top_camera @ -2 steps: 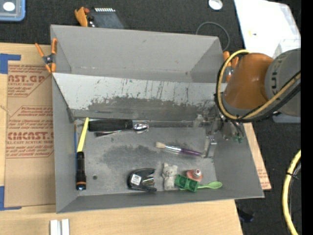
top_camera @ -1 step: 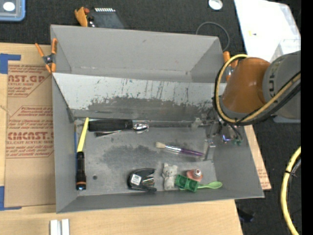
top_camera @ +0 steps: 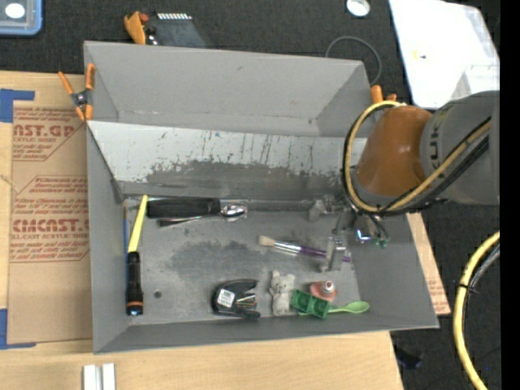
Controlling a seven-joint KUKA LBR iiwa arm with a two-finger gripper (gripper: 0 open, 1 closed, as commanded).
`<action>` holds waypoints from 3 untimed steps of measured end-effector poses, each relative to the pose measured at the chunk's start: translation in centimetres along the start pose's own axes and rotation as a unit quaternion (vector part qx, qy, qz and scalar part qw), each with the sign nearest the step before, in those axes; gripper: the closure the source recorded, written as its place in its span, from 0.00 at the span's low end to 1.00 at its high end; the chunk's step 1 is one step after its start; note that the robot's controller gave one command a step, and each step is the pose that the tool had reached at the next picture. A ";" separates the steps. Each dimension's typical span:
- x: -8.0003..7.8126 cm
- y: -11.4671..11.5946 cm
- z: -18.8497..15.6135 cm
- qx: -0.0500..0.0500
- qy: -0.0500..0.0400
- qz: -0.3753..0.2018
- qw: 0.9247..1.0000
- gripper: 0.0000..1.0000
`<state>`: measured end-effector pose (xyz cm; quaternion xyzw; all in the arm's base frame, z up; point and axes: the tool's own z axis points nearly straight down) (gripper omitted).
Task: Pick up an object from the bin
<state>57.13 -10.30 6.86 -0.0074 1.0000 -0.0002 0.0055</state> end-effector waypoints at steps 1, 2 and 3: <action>-0.3 1.4 -0.2 0.000 0.002 0.002 1.000 1.00; -0.3 1.4 -0.2 0.000 0.002 0.002 1.000 1.00; -0.3 1.4 -0.4 0.000 0.002 0.002 1.000 1.00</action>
Offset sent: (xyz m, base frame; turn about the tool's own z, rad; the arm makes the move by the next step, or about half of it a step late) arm 0.0000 0.0000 0.0000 0.0000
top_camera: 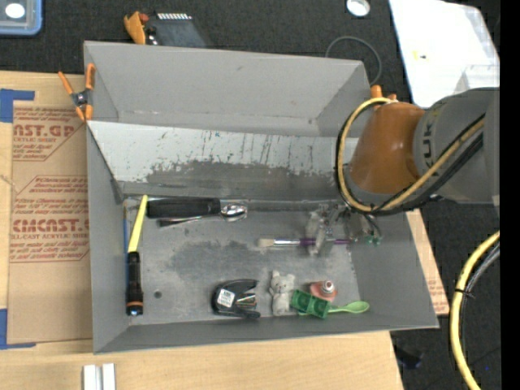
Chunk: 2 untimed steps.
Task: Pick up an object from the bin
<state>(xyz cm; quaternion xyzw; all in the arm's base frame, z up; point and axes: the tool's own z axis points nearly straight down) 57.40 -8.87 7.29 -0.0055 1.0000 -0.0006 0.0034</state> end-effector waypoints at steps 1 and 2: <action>0.1 0.0 -2.9 0.000 0.002 0.000 1.000 1.00; 0.0 0.1 -4.8 0.000 0.001 0.000 1.000 1.00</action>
Offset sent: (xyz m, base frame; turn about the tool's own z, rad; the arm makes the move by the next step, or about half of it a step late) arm -0.0022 0.0007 0.0450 0.0003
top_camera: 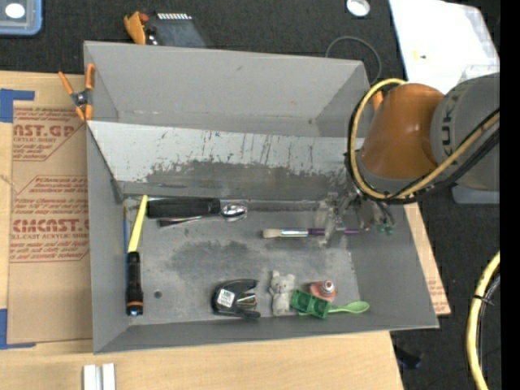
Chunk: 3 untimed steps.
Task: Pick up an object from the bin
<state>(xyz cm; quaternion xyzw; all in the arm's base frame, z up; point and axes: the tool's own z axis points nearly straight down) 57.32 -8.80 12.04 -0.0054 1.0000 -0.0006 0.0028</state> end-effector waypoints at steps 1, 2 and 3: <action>0.0 0.0 -0.9 0.000 0.001 0.000 1.000 1.00; 0.0 0.0 -1.6 0.000 -0.001 0.000 1.000 1.00; 0.0 0.0 -1.5 0.000 0.000 0.000 1.000 1.00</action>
Offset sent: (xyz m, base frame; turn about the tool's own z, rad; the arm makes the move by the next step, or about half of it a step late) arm -0.0007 0.0003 0.0150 -0.0001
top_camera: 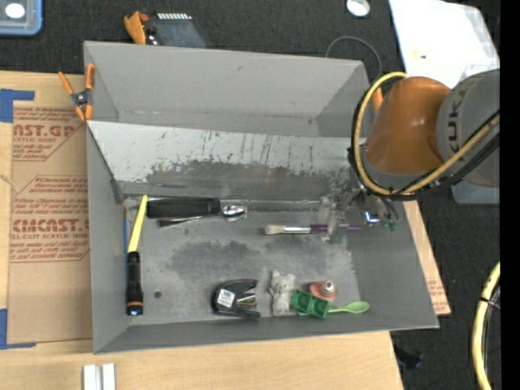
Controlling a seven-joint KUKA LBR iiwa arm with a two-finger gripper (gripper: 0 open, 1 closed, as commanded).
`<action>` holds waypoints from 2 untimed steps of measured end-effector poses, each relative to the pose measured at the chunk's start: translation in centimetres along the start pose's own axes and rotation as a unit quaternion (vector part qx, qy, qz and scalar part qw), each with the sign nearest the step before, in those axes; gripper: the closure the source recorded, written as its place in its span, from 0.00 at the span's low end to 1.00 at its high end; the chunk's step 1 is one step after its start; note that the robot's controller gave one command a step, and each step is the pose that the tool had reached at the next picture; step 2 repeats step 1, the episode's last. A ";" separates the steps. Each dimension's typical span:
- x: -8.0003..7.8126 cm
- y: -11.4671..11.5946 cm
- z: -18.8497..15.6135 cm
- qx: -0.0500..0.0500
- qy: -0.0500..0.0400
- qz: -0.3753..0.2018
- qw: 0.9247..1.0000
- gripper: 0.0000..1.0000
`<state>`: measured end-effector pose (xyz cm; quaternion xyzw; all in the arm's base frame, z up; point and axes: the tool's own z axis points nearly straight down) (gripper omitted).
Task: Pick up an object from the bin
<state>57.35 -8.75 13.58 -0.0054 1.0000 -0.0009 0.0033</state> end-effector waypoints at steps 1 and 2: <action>0.0 0.0 -0.1 0.000 0.000 0.000 1.000 1.00; 0.0 0.0 -0.1 0.000 0.000 0.000 1.000 1.00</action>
Offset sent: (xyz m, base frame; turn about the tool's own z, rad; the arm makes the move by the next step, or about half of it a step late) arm 0.0002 0.0000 0.0094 -0.0001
